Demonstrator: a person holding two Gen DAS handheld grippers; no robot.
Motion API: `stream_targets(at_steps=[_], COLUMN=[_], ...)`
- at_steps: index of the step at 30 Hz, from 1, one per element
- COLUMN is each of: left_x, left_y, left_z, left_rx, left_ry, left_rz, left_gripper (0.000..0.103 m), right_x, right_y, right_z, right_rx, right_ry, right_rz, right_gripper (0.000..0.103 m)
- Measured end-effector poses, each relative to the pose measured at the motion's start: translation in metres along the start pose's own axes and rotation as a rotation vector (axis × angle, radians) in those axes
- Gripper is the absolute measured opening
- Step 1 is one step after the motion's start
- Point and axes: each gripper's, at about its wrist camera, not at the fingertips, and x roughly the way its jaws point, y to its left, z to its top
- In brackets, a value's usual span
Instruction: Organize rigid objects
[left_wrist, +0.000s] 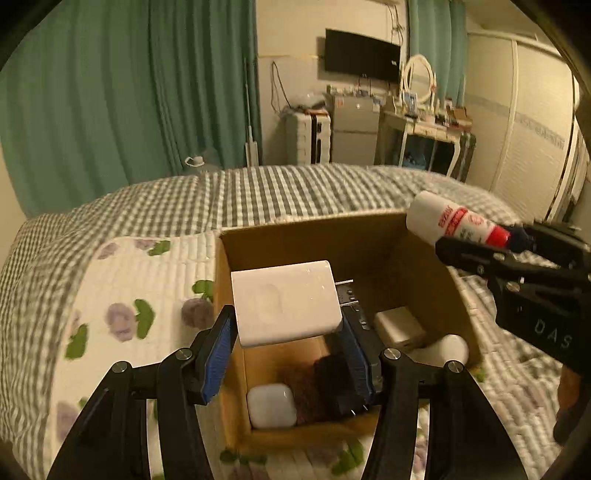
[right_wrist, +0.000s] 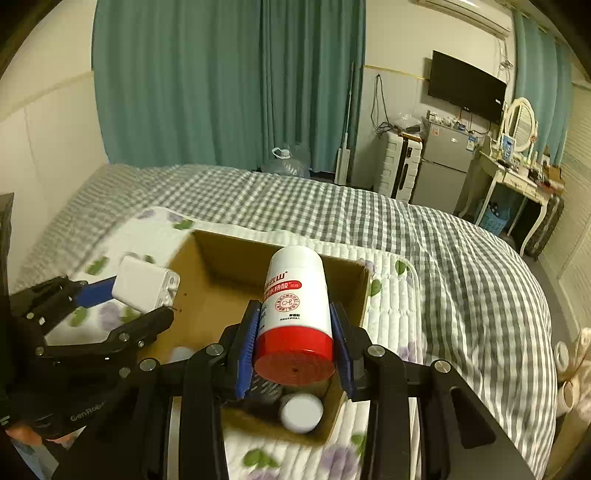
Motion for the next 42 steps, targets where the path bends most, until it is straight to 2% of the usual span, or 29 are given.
stream_targets(at_steps=[5, 7, 9, 11, 15, 24, 25, 27, 31, 32, 33, 35, 37, 40, 42], left_x=[0.041, 0.047, 0.047, 0.042, 0.02, -0.026, -0.033, -0.054, -0.108, -0.123, -0.135, -0.167, -0.193, -0.229, -0.247], left_y=[-0.002, 0.0, 0.003, 0.006, 0.006, 0.013, 0.013, 0.014, 0.009, 0.006, 0.003, -0.003, -0.009, -0.014, -0.015], left_z=[0.0, -0.001, -0.003, -0.002, 0.004, 0.012, 0.011, 0.008, 0.009, 0.01, 0.009, 0.009, 0.009, 0.006, 0.003], left_rx=[0.032, 0.036, 0.023, 0.007, 0.001, -0.022, -0.024, -0.031, -0.022, -0.011, -0.003, 0.012, 0.018, 0.008, -0.003], left_ry=[0.046, 0.044, 0.043, 0.027, -0.029, -0.095, -0.098, -0.118, -0.185, -0.204, -0.222, -0.275, -0.32, -0.395, -0.427], left_rz=[-0.002, 0.02, 0.009, -0.015, -0.015, 0.03, 0.035, 0.042, 0.065, 0.07, 0.076, 0.089, 0.09, 0.094, 0.091], left_gripper=[0.057, 0.057, 0.058, 0.059, 0.063, 0.063, 0.063, 0.063, 0.063, 0.065, 0.072, 0.074, 0.078, 0.082, 0.084], right_x=[0.051, 0.061, 0.068, 0.069, 0.061, 0.067, 0.06, 0.036, -0.018, -0.039, -0.057, -0.099, -0.136, -0.194, -0.217], right_y=[-0.008, -0.009, -0.013, -0.016, -0.018, 0.007, 0.011, 0.011, 0.008, 0.007, 0.007, 0.003, -0.002, -0.004, -0.002], right_z=[0.0, -0.003, -0.005, -0.009, -0.012, -0.005, -0.003, -0.001, -0.002, -0.004, -0.005, -0.008, -0.009, -0.015, -0.019], right_rx=[-0.037, -0.041, -0.04, -0.023, -0.015, -0.027, -0.026, 0.002, 0.005, -0.011, -0.021, -0.018, 0.003, 0.032, 0.034], right_ry=[0.068, 0.078, 0.085, 0.085, 0.082, 0.08, 0.061, 0.017, -0.012, -0.032, -0.051, -0.092, -0.136, -0.216, -0.25], right_rz=[0.018, 0.027, 0.045, 0.062, 0.063, 0.061, 0.042, 0.03, -0.008, -0.031, -0.048, -0.084, -0.081, -0.1, -0.11], right_gripper=[0.036, 0.036, 0.036, 0.036, 0.036, 0.037, 0.041, 0.065, 0.065, 0.066, 0.066, 0.066, 0.07, 0.076, 0.093])
